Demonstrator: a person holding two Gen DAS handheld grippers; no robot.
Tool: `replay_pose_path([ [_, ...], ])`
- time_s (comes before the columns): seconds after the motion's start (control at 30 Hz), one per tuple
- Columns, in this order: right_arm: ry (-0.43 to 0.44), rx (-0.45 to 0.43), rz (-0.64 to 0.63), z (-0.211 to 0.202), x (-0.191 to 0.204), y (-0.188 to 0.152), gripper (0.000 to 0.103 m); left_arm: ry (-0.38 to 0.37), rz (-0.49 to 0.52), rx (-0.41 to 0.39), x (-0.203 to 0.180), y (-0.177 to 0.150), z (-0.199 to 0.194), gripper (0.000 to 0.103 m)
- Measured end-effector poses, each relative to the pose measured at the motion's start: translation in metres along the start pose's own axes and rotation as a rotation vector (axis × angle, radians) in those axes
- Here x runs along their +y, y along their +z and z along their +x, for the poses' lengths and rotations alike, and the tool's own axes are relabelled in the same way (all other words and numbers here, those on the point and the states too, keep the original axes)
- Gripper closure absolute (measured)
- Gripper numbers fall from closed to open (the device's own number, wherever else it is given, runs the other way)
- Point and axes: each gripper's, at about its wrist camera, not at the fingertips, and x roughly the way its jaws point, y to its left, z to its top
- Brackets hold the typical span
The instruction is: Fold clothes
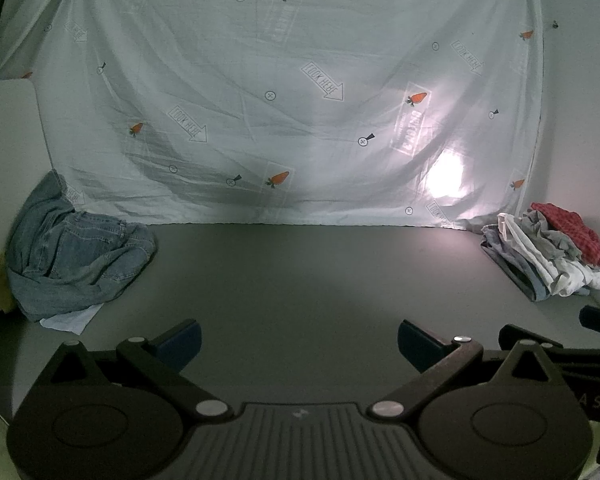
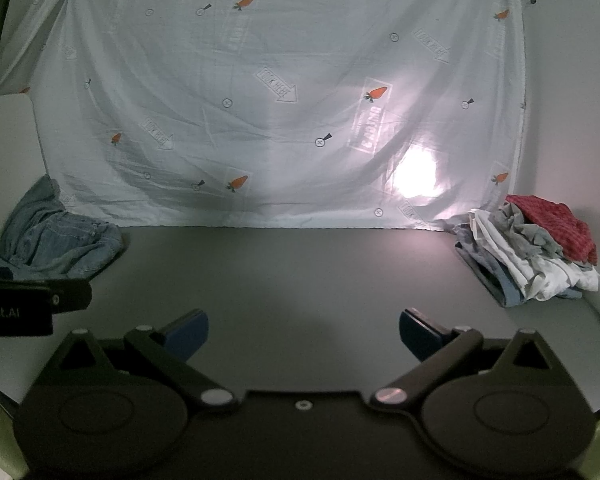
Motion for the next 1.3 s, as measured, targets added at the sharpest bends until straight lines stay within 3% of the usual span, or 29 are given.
replay_pose_path([
  [1.3,0.009,-0.003,0.003,0.001,-0.002,-0.002,0.000,0.014,0.021,0.001,-0.005,0.001,-0.003,0.000],
])
